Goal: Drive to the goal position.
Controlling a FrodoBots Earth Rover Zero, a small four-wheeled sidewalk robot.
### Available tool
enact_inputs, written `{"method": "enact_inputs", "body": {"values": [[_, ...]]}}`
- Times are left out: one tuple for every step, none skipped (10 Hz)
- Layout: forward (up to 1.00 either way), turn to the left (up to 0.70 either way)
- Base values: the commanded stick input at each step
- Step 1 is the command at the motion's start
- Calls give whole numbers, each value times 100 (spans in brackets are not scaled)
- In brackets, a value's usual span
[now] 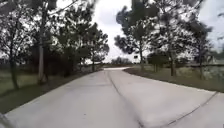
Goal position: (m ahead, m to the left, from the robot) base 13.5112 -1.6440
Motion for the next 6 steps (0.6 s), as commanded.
{"method": "enact_inputs", "body": {"values": [[85, 0], [85, 0], [85, 0], [85, 0], [85, 0], [85, 0]]}}
